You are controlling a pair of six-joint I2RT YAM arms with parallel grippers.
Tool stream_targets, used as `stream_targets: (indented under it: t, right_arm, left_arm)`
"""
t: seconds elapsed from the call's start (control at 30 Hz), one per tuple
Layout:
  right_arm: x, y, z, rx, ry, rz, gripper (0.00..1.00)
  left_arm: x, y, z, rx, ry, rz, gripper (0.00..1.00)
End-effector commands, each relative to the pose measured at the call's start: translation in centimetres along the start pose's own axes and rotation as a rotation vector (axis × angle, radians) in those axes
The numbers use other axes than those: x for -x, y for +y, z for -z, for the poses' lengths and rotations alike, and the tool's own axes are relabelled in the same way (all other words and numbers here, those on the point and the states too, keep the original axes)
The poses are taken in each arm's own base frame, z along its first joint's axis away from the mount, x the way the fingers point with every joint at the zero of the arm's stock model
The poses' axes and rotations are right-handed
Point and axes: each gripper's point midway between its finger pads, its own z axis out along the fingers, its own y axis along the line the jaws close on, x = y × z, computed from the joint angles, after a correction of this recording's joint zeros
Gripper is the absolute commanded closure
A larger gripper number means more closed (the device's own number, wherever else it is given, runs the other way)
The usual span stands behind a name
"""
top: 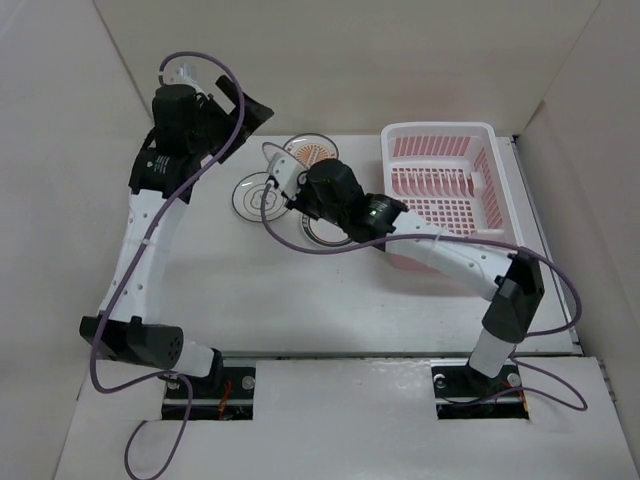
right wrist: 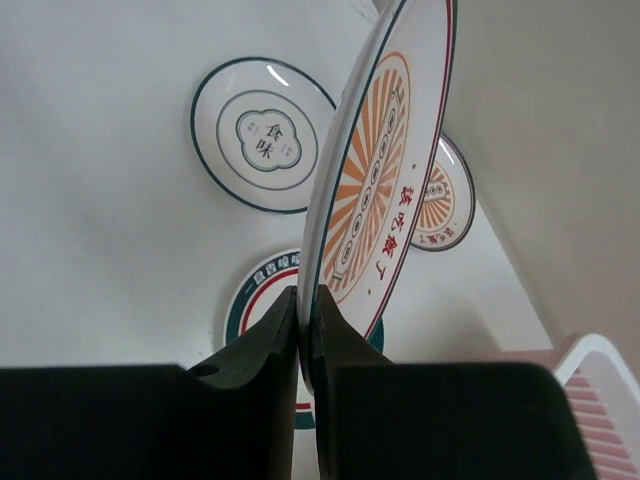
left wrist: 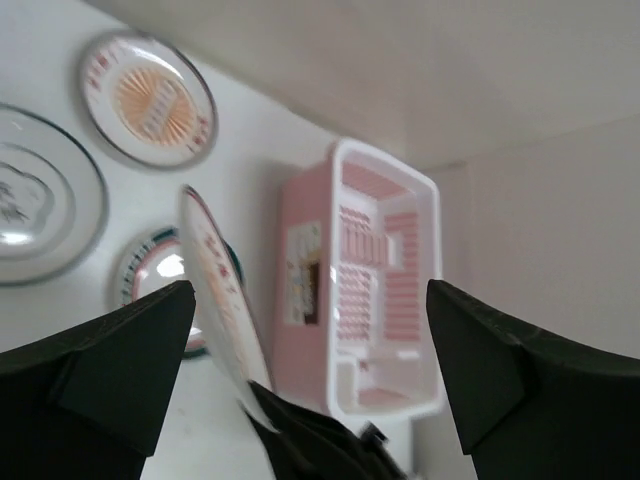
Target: Load the plates into the dish rack
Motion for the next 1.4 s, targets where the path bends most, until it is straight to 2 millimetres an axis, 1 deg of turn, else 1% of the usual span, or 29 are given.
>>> stream_targets:
  t: [0.0,0.03,0.07,0.1,0.13,0.17,0.2,0.23,0.27,0.3,0.33,0.37,0.4,0.5,0.53,0.57,0.6,0.63,0.67,0.73,0.77,0.87,0.9,0.97,1.0,1.03,1.07,1.1,1.37]
  right_arm:
    - [6.1,-7.3,5.0,-0.133,-0.214,-0.264,1.00]
    - [5.5,-9.8,5.6,-0.137,-0.231,-0.322,1.00]
    - [5.3,-11.3,6.7,-0.137,-0.249,-0.423,1.00]
    - [4.4,-12.5,7.3,-0.143,-0.248,-0.471,1.00]
    - [2.6,-15.1,8.0,-0.165,-0.247,-0.519,1.00]
    - [1.3,-15.9,8.3,-0.175,-0.242,-0.551,1.00]
    - [1.1,-17.1,9.5,-0.189,-0.266,-0.566,1.00]
    - [0.4,-17.8,10.0,-0.199,-0.264,-0.580,1.00]
    - [-1.3,-19.6,10.4,-0.244,-0.238,-0.593,1.00]
    - [-2.3,-19.9,10.7,-0.241,-0.221,-0.614,1.00]
    - [-3.1,-20.5,10.9,-0.245,-0.211,-0.631,1.00]
    - [-4.9,-21.7,11.2,-0.259,-0.196,-0.658,1.00]
    - [-6.6,-21.5,10.9,-0.251,-0.168,-0.686,1.00]
    - [-8.6,-22.3,10.8,-0.223,-0.170,-0.737,1.00]
    - [-9.5,-21.7,9.8,-0.199,-0.148,-0.747,1.00]
    - [-10.5,-21.6,9.4,-0.201,-0.127,-0.757,1.00]
    - [-10.6,-22.1,9.6,-0.213,-0.134,-0.756,1.00]
    - [-11.3,-21.4,8.9,-0.188,-0.119,-0.776,1.00]
    - [-12.0,-21.8,8.6,-0.194,-0.124,-0.800,1.00]
    - [-12.7,-21.7,8.2,-0.171,-0.129,-0.827,1.00]
    - [-13.8,-21.8,7.8,-0.179,-0.114,-0.847,1.00]
    - [-14.6,-21.8,7.1,-0.184,-0.100,-0.853,1.00]
    - [-15.0,-22.2,7.3,-0.202,-0.095,-0.847,1.00]
    - [-15.6,-22.1,7.2,-0.217,-0.080,-0.861,1.00]
    - [-15.7,-22.1,7.1,-0.218,-0.083,-0.860,1.00]
    - [-16.3,-21.8,7.0,-0.227,-0.068,-0.879,1.00]
    - [-16.4,-22.3,7.1,-0.250,-0.073,-0.875,1.00]
    - [-17.4,-21.7,6.8,-0.259,-0.048,-0.904,1.00]
    - [-18.4,-22.0,6.1,-0.313,-0.074,-0.975,1.00]
  left_arm:
    - [3.2,2.4,1.0,0.258,-0.228,-0.254,0.00]
    - [1.0,3.9,0.4,0.371,-0.184,-0.336,0.00]
    - [0.9,5.1,0.2,0.455,-0.195,-0.377,0.00]
    - [1.5,6.8,0.6,0.579,-0.246,-0.419,0.00]
    - [0.1,9.0,0.0,0.672,-0.200,-0.458,0.00]
    - [-0.7,10.5,-0.3,0.729,-0.177,-0.483,0.00]
    - [-1.2,11.5,-0.5,0.766,-0.166,-0.472,0.00]
    - [-2.1,12.2,-0.7,0.770,-0.137,-0.454,0.00]
    - [-1.8,13.6,-0.9,0.781,-0.126,-0.407,0.00]
    - [-3.0,15.1,-1.3,0.771,-0.080,-0.386,0.00]
    - [-4.1,15.1,-1.8,0.698,-0.026,-0.360,0.00]
    - [-3.1,14.0,-1.8,0.618,-0.083,-0.333,0.00]
    - [-3.4,15.5,-1.7,0.629,-0.076,-0.318,0.00]
    - [-3.0,15.2,-1.8,0.598,-0.084,-0.328,0.00]
    - [-3.0,15.7,-2.0,0.604,-0.075,-0.320,0.00]
    - [-2.7,15.4,-2.0,0.599,-0.079,-0.329,0.00]
    - [-2.4,15.5,-2.4,0.588,-0.085,-0.320,0.00]
    - [-2.0,15.6,-2.5,0.573,-0.086,-0.305,0.00]
    - [-2.7,15.4,-3.0,0.531,-0.032,-0.294,0.00]
    - [-2.4,15.9,-3.3,0.526,-0.016,-0.286,0.00]
    - [-2.7,16.4,-3.5,0.540,-0.001,-0.285,0.00]
    - [-2.2,16.5,-3.4,0.555,-0.023,-0.300,0.00]
    - [-2.1,16.7,-3.1,0.564,-0.031,-0.302,0.00]
    - [-1.9,17.1,-2.7,0.586,-0.050,-0.307,0.00]
    - [-2.2,17.4,-2.7,0.593,-0.042,-0.306,0.00]
    - [-2.2,17.4,-2.7,0.593,-0.042,-0.306,0.00]
    - [-2.0,17.2,-2.5,0.587,-0.049,-0.307,0.00]
    - [-2.3,17.5,-2.5,0.593,-0.042,-0.306,0.00]
    - [-2.7,17.8,-2.7,0.598,-0.021,-0.304,0.00]
